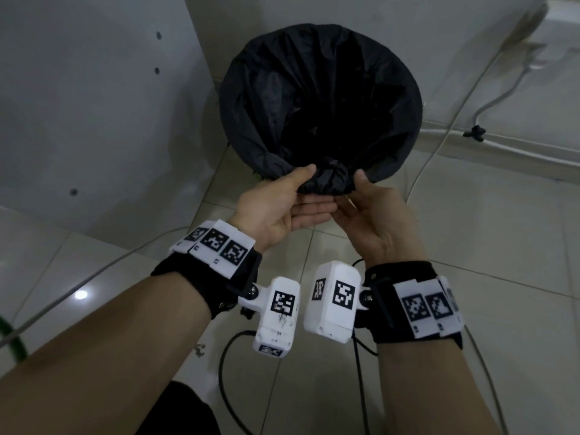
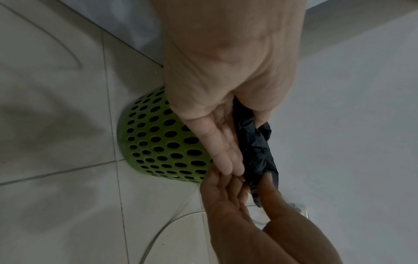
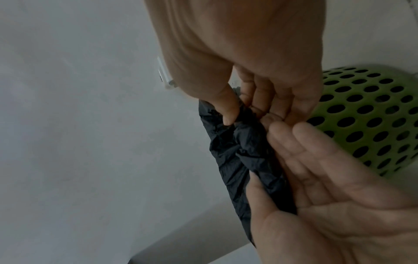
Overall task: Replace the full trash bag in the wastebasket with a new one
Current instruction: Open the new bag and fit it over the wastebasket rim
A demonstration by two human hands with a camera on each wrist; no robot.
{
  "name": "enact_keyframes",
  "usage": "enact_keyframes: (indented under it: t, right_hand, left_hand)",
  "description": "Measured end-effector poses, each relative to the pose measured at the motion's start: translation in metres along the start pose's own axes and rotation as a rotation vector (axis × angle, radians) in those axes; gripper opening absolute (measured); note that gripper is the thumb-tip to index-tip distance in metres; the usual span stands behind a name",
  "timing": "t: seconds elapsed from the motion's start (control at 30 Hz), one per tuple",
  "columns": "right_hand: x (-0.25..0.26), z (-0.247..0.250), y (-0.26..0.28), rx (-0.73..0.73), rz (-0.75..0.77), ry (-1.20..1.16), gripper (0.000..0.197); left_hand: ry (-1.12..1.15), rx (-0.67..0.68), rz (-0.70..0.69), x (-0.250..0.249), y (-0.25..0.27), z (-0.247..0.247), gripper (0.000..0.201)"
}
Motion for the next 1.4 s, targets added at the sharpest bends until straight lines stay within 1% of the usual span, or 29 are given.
enact_keyframes:
  t: [0.13,0.2,0.33,0.5,0.6,0.7,0.73,0.8,0.87,0.93,0.97,1.03,1.1,1.13,1.2,1.3,1.4]
  right_hand:
    - [-0.004,-0.006,0.003,0.023,0.015,0.006,0.029]
    - [-0.008,-0.01,0.005,0.05,0.008,0.009,0.025]
    - [-0.013,-0.016,0.006,0.09,-0.033,0.025,0.02]
    - [-0.01,-0.019,0.004,0.064,-0.047,0.078,0.01]
    - [-0.013,-0.02,0.002,0.039,-0.022,0.08,0.016]
    - [-0.019,-0.024,0.008,0.095,-0.013,0.11,0.023]
    - [-0.02,-0.022,0.01,0.113,-0.02,0.137,0.029]
    - [-0.016,-0.012,0.009,0.084,0.001,0.167,0.045]
    - [-0.007,0.0,0.004,0.026,0.041,0.137,0.057]
    - [-0.002,0.001,0.002,0.021,0.047,0.106,0.053]
    - [-0.003,-0.002,0.002,0.032,0.036,0.083,0.047]
    - [-0.008,-0.011,0.004,0.055,0.009,0.016,0.037]
    - [-0.013,-0.02,0.007,0.055,-0.012,-0.054,0.035]
    - [-0.015,-0.021,0.008,0.039,-0.017,-0.089,0.035]
    - [-0.014,-0.021,0.008,-0.004,-0.015,-0.147,0.032]
    - [-0.01,-0.022,0.008,-0.009,-0.057,-0.264,0.022]
    - [-0.01,-0.027,0.009,-0.001,-0.078,-0.324,0.027]
  left_hand:
    - [-0.005,-0.02,-0.045,0.001,0.002,0.007,0.041]
    - [0.011,-0.019,-0.073,0.001,0.004,0.01,0.043]
    - [0.101,0.001,-0.082,-0.004,0.002,0.014,0.035]
    - [0.079,-0.022,-0.081,-0.01,-0.003,0.023,0.016]
    - [0.083,-0.059,-0.086,-0.014,-0.008,0.031,0.009]
    - [0.069,-0.096,-0.11,-0.02,-0.012,0.043,0.014]
    - [0.057,-0.11,-0.112,-0.022,-0.013,0.049,0.016]
    - [0.021,-0.147,-0.119,-0.028,-0.012,0.064,0.012]
    - [-0.048,-0.145,-0.142,-0.037,-0.008,0.076,0.008]
    - [-0.12,-0.095,-0.145,-0.046,-0.003,0.083,0.01]
    - [-0.133,-0.08,-0.142,-0.049,0.0,0.085,0.014]
    - [-0.114,-0.085,-0.145,-0.053,0.002,0.089,0.029]
    - [-0.058,-0.13,-0.186,-0.056,0.004,0.089,0.042]
    - [-0.032,-0.158,-0.208,-0.057,0.004,0.09,0.044]
    - [-0.019,-0.172,-0.231,-0.059,0.005,0.089,0.039]
    - [-0.036,-0.14,-0.225,-0.06,0.007,0.085,0.022]
    - [-0.037,-0.14,-0.221,-0.06,0.008,0.082,0.023]
Point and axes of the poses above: each hand's wrist, its own y-axis away from the middle knuckle, its own z-axis out of the back of the hand, x = y × z, the point moved 6 cm from there along -y, towards the middle knuckle, and after that the axes turned 10 degrees about z, right-handed, at the moved point
